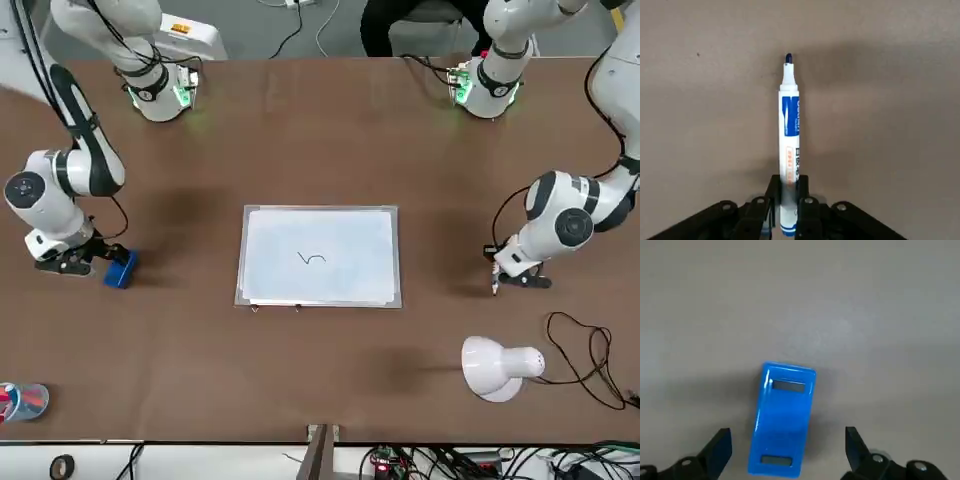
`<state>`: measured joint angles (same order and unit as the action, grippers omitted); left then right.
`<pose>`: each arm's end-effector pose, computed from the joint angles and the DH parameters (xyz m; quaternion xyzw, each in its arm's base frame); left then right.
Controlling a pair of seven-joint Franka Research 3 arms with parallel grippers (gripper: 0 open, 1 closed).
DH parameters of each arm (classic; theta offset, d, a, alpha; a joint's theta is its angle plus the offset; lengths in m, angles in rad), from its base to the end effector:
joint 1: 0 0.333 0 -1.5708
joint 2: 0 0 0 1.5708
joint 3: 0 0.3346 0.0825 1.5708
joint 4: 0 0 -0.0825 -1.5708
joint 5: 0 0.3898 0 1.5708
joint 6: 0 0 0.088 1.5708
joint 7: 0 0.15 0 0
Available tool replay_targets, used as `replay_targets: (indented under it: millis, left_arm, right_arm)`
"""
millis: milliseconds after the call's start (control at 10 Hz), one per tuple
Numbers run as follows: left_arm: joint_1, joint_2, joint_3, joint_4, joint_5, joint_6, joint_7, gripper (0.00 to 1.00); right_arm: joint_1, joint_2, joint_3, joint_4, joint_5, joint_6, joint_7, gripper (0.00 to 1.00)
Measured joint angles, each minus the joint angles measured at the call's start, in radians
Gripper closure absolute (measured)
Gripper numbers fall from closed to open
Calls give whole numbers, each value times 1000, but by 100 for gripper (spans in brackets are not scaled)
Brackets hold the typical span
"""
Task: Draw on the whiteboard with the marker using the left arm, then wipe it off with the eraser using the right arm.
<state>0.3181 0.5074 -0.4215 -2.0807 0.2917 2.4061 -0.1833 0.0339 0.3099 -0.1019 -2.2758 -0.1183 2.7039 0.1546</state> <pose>0.5753 -0.0571 0.1577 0.9965 -0.0575 -0.0601 0.0024 0.5603 -0.0376 0.2011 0.9958 -0.0557 0.0608 0.0409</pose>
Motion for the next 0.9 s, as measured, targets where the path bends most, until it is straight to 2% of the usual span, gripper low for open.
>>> replay_targets:
  millis: [400, 600, 800, 900]
  left_arm:
    - [-5, 7, -1, 0, 1, 2, -52, 80]
    - [-5, 13, -2, 0, 1, 3, -53, 77]
    - [-5, 17, -2, 0, 1, 4, -53, 66]
    - [-6, 17, -2, 0, 1, 5, -53, 66]
  right_arm:
    - [0, 56, 3, -22, 0, 107, 0, 0]
    - [0, 74, 3, -24, 0, 124, 0, 0]
    - [0, 75, 4, -24, 0, 126, 0, 0]
    - [0, 75, 4, -24, 0, 127, 0, 0]
